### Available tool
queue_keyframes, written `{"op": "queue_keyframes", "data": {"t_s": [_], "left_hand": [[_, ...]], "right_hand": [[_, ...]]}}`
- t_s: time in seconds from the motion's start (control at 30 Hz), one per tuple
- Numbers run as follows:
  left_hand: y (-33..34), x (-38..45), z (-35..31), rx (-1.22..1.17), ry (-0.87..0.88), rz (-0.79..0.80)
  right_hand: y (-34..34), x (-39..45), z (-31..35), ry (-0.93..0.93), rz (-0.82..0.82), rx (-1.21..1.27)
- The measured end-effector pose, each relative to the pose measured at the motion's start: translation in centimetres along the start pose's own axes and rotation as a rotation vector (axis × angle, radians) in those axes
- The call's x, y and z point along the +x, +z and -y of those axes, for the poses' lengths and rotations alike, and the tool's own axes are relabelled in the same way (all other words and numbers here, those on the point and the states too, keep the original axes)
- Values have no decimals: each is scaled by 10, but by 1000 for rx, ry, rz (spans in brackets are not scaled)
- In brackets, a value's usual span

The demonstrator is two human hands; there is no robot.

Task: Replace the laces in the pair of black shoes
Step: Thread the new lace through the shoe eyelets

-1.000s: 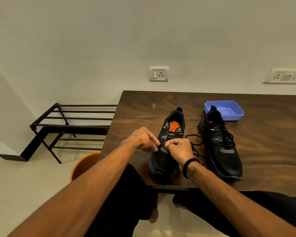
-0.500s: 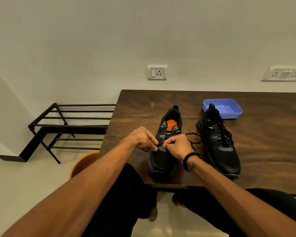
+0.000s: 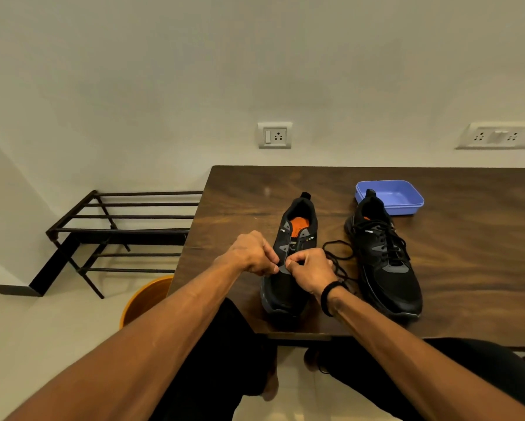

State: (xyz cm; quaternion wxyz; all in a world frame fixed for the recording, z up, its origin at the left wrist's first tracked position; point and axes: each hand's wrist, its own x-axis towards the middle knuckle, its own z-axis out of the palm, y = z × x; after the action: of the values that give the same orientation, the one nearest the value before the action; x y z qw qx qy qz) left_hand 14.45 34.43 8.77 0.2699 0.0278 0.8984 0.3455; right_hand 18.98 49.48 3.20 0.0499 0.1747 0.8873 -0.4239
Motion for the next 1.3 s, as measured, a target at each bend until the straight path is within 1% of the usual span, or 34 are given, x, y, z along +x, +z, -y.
{"op": "queue_keyframes", "data": {"t_s": [0.07, 0.1, 0.13, 0.2, 0.27, 0.33, 0.47, 0.57, 0.73, 0.83, 0.9, 1.03, 1.2, 1.3], "left_hand": [[-1, 1, 0, 1, -2, -2], [-1, 1, 1, -7, -7, 1], [-1, 1, 2, -18, -12, 5], [0, 1, 1, -51, -25, 22], [1, 1, 1, -91, -38, 43], [2, 1, 1, -112, -49, 46], [1, 3, 1, -112, -65, 49], [1, 3, 1, -102, -79, 49], [1, 1, -1, -98, -83, 35], [1, -1, -2, -94, -71, 27], [2, -1, -2, -93, -59, 28], [1, -2, -3, -89, -51, 25], [2, -1, -3, -75, -52, 11], [3, -1, -3, -70, -52, 7]], "right_hand": [[7, 0, 0, 21, -36, -82], [6, 2, -1, -2, -32, -111], [3, 4, -1, -47, 1, -129], [-13, 7, 3, -132, 137, -130], [-28, 9, 11, -173, 257, -158], [-35, 10, 17, -203, 319, -202], [-41, 15, 19, -225, 391, -235], [-39, 16, 18, -219, 353, -203], [-33, 10, 10, -199, 210, -101], [-34, 9, 9, -275, 166, -159], [-37, 11, 8, -288, 145, -181], [-38, 13, 8, -326, 165, -221], [-28, 19, 1, -372, 192, -341], [-30, 22, 1, -393, 246, -366]]}}
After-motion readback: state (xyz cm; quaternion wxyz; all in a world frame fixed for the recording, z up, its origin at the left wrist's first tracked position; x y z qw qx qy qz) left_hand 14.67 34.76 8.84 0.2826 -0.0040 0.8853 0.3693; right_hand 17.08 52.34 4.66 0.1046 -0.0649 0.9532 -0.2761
